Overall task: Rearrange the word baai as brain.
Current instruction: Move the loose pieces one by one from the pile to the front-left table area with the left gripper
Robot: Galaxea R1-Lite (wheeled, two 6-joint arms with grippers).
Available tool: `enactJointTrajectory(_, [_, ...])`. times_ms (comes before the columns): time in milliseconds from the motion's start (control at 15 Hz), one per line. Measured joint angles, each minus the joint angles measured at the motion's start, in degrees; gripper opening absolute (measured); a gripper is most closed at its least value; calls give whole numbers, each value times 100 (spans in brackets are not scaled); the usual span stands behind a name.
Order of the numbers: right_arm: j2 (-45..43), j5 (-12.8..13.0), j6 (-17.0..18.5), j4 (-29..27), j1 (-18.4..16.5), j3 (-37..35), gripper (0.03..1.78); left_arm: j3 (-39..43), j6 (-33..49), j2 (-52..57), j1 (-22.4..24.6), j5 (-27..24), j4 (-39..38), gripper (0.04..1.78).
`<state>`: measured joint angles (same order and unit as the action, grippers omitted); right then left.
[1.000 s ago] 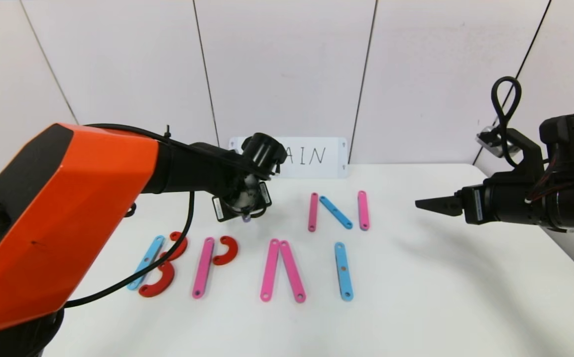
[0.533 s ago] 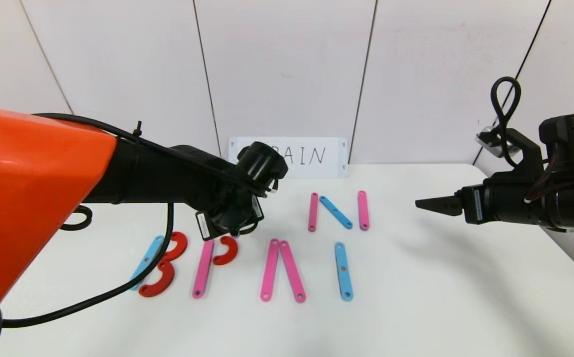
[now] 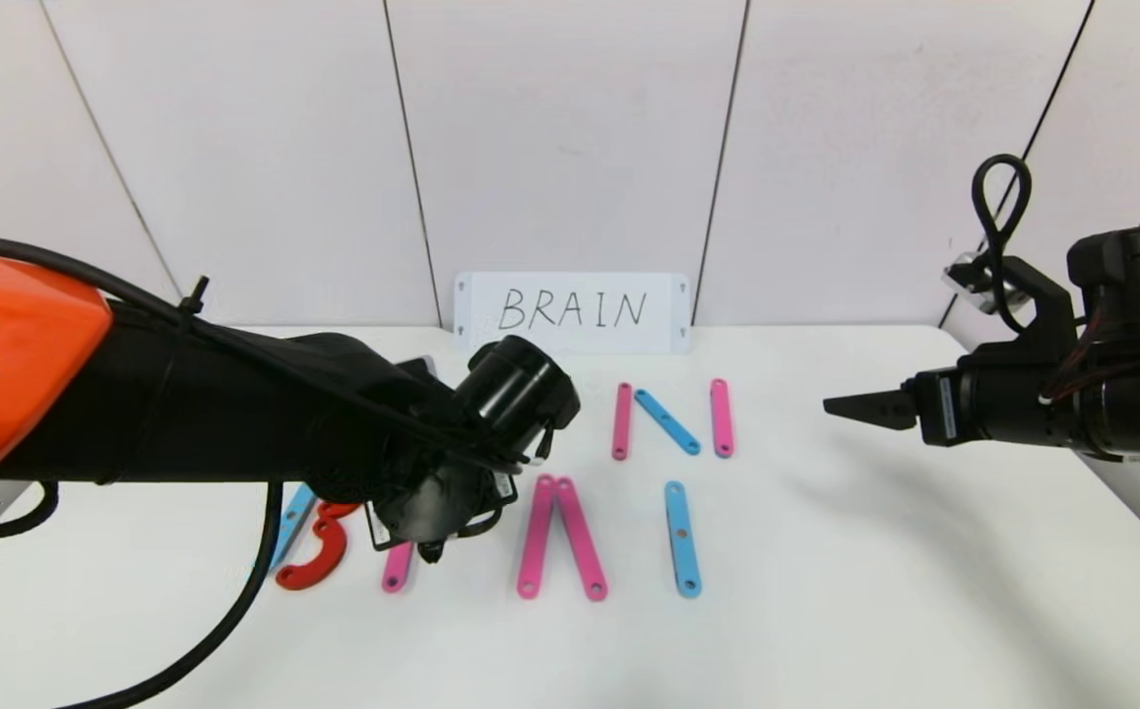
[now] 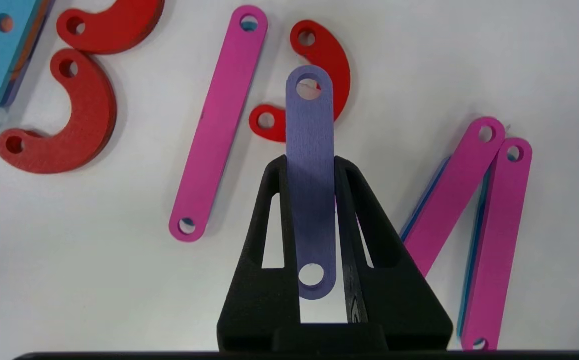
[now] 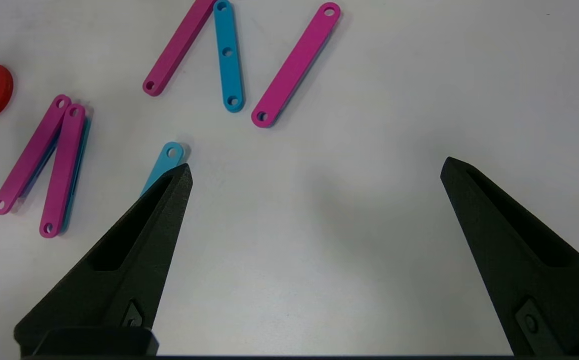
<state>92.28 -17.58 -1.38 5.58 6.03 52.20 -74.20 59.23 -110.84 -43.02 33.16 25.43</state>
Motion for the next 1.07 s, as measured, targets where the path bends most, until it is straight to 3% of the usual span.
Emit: enactJointTrajectory(1067, [20, 11, 1, 0, 0, 0, 174, 419, 1185, -400, -364, 167, 48, 28])
